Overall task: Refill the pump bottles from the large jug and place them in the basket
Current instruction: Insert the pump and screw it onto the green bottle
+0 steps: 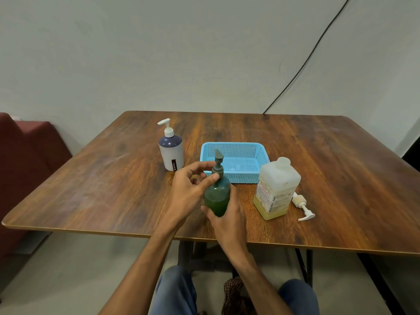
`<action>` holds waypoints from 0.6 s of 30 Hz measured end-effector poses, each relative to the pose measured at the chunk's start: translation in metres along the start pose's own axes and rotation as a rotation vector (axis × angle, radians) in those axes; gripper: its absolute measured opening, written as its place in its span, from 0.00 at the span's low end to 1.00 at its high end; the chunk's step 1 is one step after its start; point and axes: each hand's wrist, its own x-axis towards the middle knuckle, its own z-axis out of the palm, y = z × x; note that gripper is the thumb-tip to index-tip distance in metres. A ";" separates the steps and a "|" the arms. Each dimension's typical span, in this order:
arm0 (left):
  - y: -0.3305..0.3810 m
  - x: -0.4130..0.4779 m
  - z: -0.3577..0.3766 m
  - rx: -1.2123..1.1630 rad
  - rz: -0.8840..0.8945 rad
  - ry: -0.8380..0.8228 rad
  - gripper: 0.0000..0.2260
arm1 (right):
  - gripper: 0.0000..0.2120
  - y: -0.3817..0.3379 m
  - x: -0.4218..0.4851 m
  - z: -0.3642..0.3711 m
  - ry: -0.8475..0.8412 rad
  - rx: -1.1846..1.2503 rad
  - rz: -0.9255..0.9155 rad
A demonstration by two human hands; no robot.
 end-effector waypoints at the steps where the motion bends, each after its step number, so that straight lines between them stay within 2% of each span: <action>1: -0.001 -0.001 0.000 -0.003 0.008 -0.009 0.12 | 0.40 0.000 0.000 0.000 0.001 -0.002 -0.001; 6: -0.004 -0.003 0.004 -0.068 0.001 -0.039 0.12 | 0.40 0.000 0.000 -0.001 -0.004 -0.013 0.002; 12: -0.004 -0.001 0.014 -0.035 0.086 0.138 0.15 | 0.41 -0.001 -0.001 -0.001 -0.016 -0.008 0.011; 18: -0.013 0.001 0.014 0.020 0.137 0.154 0.13 | 0.41 -0.001 -0.001 -0.001 -0.006 -0.001 0.011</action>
